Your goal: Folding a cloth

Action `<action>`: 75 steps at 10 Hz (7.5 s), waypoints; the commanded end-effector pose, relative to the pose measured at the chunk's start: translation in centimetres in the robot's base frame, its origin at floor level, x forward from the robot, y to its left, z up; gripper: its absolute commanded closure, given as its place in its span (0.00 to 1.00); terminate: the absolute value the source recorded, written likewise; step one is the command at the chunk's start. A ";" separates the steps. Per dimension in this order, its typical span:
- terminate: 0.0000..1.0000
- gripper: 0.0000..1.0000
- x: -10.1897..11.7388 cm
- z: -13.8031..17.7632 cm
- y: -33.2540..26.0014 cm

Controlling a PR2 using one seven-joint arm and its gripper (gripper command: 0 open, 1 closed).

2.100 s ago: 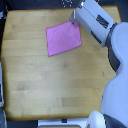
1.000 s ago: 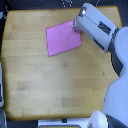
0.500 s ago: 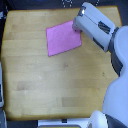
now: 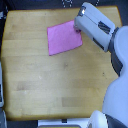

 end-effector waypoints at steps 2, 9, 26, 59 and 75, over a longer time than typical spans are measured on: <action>0.00 1.00 0.4 0.6 1.0; 0.00 1.00 0.1 5.8 3.1; 0.00 1.00 -2.5 3.4 23.6; 0.00 0.00 0.9 9.3 26.6; 0.00 0.00 0.7 20.3 4.4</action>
